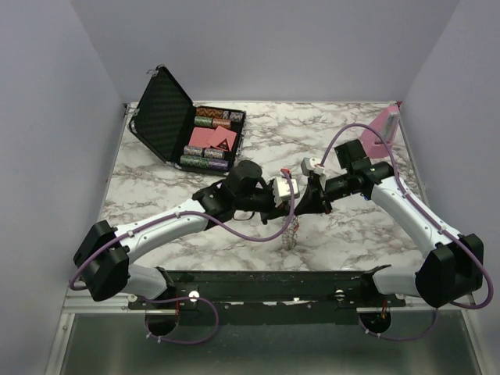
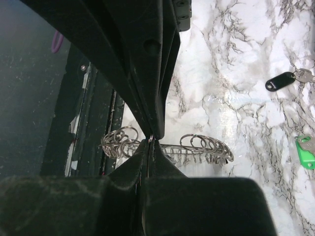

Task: Put the keys on the keyring

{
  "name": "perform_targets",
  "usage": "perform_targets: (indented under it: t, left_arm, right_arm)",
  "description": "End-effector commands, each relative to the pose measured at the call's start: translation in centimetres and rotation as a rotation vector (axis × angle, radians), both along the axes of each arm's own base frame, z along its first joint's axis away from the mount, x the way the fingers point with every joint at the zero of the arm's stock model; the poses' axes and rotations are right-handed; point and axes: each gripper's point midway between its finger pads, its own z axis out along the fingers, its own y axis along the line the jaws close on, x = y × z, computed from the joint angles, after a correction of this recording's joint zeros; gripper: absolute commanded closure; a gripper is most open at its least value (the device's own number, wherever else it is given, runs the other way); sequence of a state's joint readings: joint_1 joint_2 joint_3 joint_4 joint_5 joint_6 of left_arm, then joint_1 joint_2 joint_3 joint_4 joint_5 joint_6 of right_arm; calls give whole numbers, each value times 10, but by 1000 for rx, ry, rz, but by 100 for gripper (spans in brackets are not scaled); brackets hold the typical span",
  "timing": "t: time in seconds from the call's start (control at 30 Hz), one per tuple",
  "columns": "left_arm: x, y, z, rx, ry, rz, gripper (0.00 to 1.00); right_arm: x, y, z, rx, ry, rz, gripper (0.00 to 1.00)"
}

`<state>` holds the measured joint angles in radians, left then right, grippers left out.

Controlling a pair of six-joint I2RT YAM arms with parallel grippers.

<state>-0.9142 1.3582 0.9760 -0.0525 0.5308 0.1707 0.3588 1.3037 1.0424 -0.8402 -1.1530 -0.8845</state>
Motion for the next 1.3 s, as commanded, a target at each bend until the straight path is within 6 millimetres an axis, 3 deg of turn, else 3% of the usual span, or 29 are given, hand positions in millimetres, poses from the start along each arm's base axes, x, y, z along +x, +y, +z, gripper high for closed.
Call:
perform_targets:
  t: [0.0,0.1,0.2,0.33,0.6,0.8,1.27]
  left_arm:
    - [-1,-5,1,12,25,-5,100]
    - [-1,-3,0,9,41,17,100]
    - [0,4,-2,-20,54,74,100]
    - [3,8,16,-192,79,168,100]
    - [6,17,32,-479,213,309,100]
    - [8,29,55,-720,175,327,100]
    - [6,25,52,-731,122,291,100]
  right_arm:
    - [-3,4,11,32,1,25,96]
    - [-3,4,12,38,4,27,93]
    - [-5,6,15,51,16,29,83]
    - [-6,6,18,62,24,29,73]
    - [-5,7,23,92,53,22,63]
    - [-2,12,28,128,97,6,61]
    - [9,14,29,147,156,-50,59]
